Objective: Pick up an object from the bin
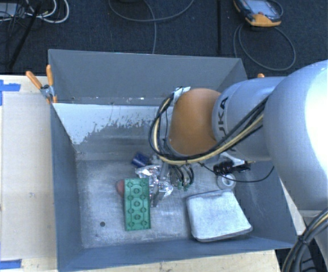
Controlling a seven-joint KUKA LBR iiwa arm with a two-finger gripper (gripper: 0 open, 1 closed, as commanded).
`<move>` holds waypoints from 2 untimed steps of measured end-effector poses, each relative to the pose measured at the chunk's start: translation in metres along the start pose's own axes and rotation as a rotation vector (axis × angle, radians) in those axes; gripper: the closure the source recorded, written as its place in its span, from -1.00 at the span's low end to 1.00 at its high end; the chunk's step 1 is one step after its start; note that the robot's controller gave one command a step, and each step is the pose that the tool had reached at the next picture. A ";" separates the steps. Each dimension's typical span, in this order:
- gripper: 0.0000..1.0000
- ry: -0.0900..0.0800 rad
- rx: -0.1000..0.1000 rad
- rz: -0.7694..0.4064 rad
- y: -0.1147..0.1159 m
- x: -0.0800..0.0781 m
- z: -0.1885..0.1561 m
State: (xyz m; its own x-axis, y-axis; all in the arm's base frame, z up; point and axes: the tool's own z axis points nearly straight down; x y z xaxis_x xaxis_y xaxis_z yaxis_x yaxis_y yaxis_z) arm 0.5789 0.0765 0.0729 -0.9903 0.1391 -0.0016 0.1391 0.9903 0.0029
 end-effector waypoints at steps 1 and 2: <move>-1.00 0.001 0.001 0.000 0.000 -0.001 -0.001; 1.00 -0.001 0.000 0.002 0.001 -0.002 -0.004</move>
Offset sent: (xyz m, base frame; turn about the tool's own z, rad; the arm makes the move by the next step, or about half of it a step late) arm 0.0000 0.0000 0.0000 0.0000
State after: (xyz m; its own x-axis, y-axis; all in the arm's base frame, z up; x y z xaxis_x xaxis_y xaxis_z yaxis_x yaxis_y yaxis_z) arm 0.5811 0.0768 0.0766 -0.9900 0.1410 -0.0025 0.1410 0.9900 0.0028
